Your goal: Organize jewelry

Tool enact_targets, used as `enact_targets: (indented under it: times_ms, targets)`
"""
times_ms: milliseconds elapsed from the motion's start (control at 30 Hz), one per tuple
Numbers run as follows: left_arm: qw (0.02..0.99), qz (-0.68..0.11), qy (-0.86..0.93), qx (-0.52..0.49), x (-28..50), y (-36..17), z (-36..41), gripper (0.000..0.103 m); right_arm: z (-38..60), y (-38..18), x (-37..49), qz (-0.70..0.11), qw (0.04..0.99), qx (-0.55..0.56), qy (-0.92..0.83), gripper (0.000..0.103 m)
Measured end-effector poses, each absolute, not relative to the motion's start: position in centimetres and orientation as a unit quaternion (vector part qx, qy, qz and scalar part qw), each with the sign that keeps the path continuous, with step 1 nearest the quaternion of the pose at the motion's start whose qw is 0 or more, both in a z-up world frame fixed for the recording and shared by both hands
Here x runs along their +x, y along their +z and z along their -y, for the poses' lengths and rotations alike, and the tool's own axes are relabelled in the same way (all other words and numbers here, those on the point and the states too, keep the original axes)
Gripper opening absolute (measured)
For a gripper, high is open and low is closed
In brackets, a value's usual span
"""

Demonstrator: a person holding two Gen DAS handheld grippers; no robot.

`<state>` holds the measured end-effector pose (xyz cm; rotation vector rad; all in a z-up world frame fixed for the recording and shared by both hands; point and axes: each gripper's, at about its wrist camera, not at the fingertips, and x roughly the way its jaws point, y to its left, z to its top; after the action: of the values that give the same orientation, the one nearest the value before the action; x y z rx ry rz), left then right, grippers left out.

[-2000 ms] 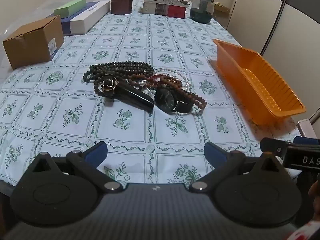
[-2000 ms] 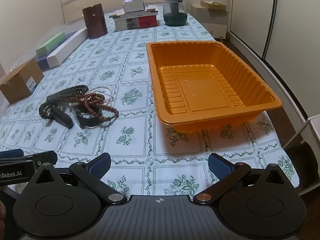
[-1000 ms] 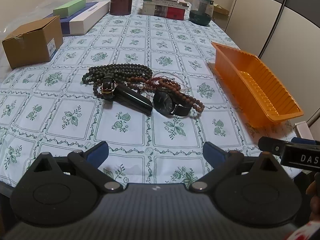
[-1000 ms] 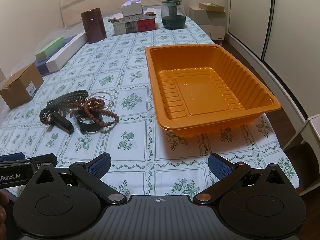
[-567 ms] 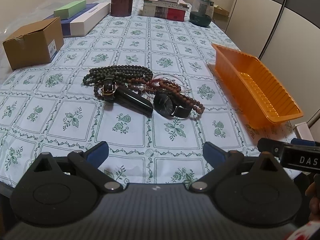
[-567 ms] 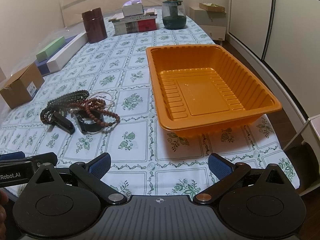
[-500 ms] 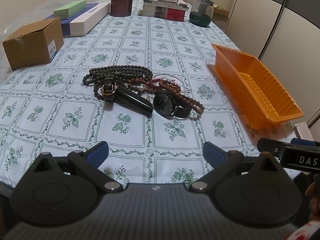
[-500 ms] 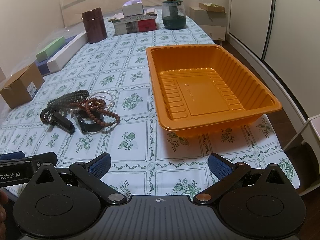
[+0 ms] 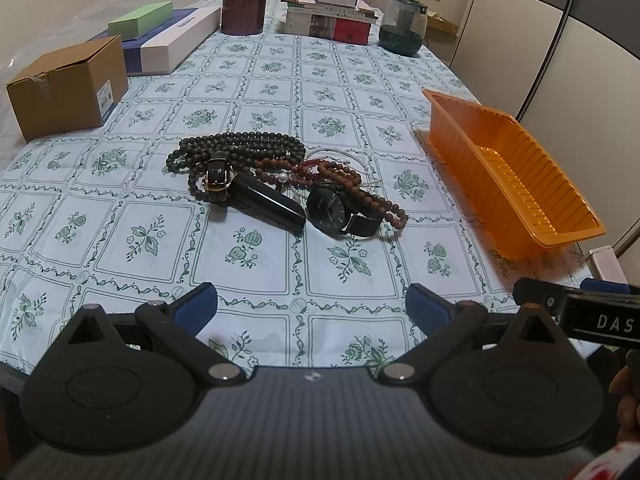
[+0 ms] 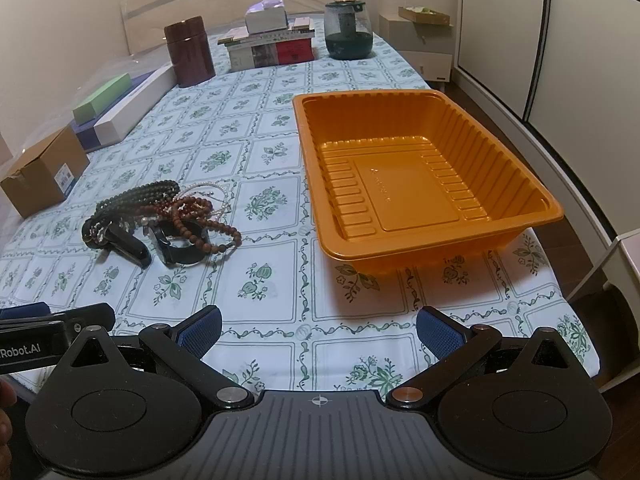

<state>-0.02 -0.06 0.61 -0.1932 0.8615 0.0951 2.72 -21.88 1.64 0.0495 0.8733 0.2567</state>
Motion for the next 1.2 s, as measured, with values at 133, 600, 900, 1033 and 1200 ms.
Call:
enact_targets:
  times_ms: [133, 600, 900, 1033, 1200]
  targets:
    - [0.903, -0.416, 0.046, -0.094, -0.03, 0.61, 0.04, 0.100, 21.89, 1.61, 2.73, -0.422, 0.898, 0.024, 0.124, 0.103]
    - [0.903, -0.417, 0.047, -0.095, -0.15, 0.57, 0.03, 0.100, 21.80, 1.58, 2.65, -0.422, 0.898, 0.024, 0.123, 0.103]
    - [0.902, -0.417, 0.046, -0.097, -0.22, 0.47, -0.07, 0.100, 21.87, 1.50, 2.70, -0.423, 0.898, 0.024, 0.123, 0.103]
    - [0.902, -0.417, 0.046, -0.097, -0.21, 0.48, -0.11, 0.100, 21.89, 1.48, 2.71, -0.422, 0.898, 0.024, 0.123, 0.103]
    - [0.902, -0.417, 0.046, -0.100, -0.15, 0.48, -0.19, 0.100, 21.94, 1.47, 2.69, -0.422, 0.898, 0.025, 0.123, 0.103]
